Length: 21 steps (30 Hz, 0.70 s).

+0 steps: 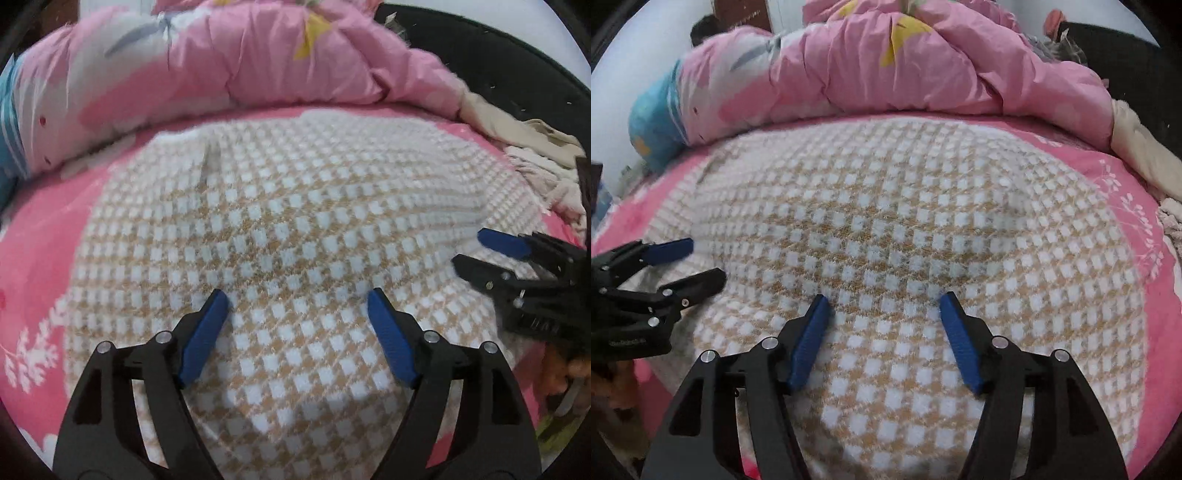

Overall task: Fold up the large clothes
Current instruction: 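Press and smooth the folded coat with both open grippers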

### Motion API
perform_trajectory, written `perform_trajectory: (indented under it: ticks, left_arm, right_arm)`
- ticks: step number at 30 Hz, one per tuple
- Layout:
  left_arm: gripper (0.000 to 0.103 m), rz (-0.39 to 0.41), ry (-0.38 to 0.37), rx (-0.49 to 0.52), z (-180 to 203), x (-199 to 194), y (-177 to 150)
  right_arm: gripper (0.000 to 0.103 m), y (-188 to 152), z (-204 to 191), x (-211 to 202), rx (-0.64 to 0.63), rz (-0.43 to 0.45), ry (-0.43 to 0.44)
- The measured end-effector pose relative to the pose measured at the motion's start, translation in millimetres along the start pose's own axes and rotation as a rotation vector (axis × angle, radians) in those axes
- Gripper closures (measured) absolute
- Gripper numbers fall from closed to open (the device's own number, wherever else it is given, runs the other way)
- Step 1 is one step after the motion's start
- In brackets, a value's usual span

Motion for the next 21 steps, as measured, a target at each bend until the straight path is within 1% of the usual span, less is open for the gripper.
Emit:
perform_trajectory:
  ticks: [1, 2, 3, 5, 6, 7, 8, 9, 10, 11, 13, 14, 15, 16, 17, 18, 19, 20, 21]
  left_arm:
    - [0.028, 0.016, -0.033, -0.018, -1, -9, 6]
    - [0.028, 0.051, -0.06, -0.036, -2, -17, 14]
    - [0.028, 0.081, -0.072, -0.048, -3, -22, 22]
    - [0.028, 0.113, -0.064, -0.064, -6, -23, 38]
    - [0.028, 0.107, -0.052, -0.078, -8, -17, 45]
    - [0.028, 0.077, -0.032, -0.092, -11, -4, 46]
    - [0.027, 0.027, 0.011, -0.091, -16, 13, 41]
    - [0.027, -0.021, 0.021, -0.086, -17, 31, 33]
    - [0.027, -0.03, 0.018, -0.081, -19, 38, 26]
    - [0.027, -0.02, 0.02, -0.068, -17, 39, 27]
    - [0.027, 0.001, 0.019, -0.049, -13, 18, 28]
    - [0.028, 0.013, 0.004, -0.054, -12, 4, 26]
    - [0.028, 0.034, -0.026, -0.055, -9, -12, 22]
    - [0.028, 0.056, -0.053, -0.049, -6, -27, 16]
    - [0.028, 0.072, -0.069, -0.041, -4, -36, 10]
    - [0.028, 0.073, -0.082, -0.032, 0, -41, 0]
    - [0.028, 0.049, -0.077, -0.033, -1, -35, -8]
    - [0.028, 0.0, -0.06, -0.037, -2, -22, -23]
    - [0.028, -0.003, -0.034, -0.02, -1, -13, -29]
  right_arm:
    - [0.042, 10, 0, -11, 0.01, 0.02, 0.007]
    - [0.042, 20, -1, -18, 0.009, 0.054, 0.011]
    - [0.042, 30, -2, -22, 0.007, 0.081, 0.008]
    - [0.042, 48, -2, -16, 0.009, 0.101, -0.015]
    - [0.042, 54, -2, -2, 0.012, 0.089, -0.022]
    - [0.042, 53, 0, 14, 0.003, 0.063, -0.046]
    - [0.041, 48, 4, 38, -0.007, 0.019, -0.062]
    - [0.037, 41, 7, 51, -0.003, 0.0, -0.052]
    - [0.037, 40, 8, 55, -0.001, 0.003, -0.045]
    - [0.037, 42, 7, 48, 0.003, 0.005, -0.043]
    - [0.037, 40, 4, 25, 0.016, -0.007, -0.051]
    - [0.038, 38, -1, 8, 0.017, 0.009, -0.022]
    - [0.038, 34, -7, -5, 0.006, 0.032, 0.004]
    - [0.038, 27, -18, -23, -0.031, 0.066, 0.015]
    - [0.038, 18, -24, -29, -0.06, 0.076, 0.009]
    - [0.038, 10, -29, -30, -0.078, 0.072, 0.005]
    - [0.038, -5, -35, -19, -0.088, 0.036, 0.005]
    - [0.038, -22, -35, -8, -0.089, 0.004, -0.006]
    - [0.036, -30, -35, 2, -0.099, 0.016, -0.023]
Point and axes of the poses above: each gripper's, at about its wrist camera, not at the fingertips, and x roughly the way its jaws point, z to its right, y to its top, the point moved 7 cm from there along x, roughly the way its jaws point, and after that the axes turned 6 degrees about z, right-handed, at the moved point
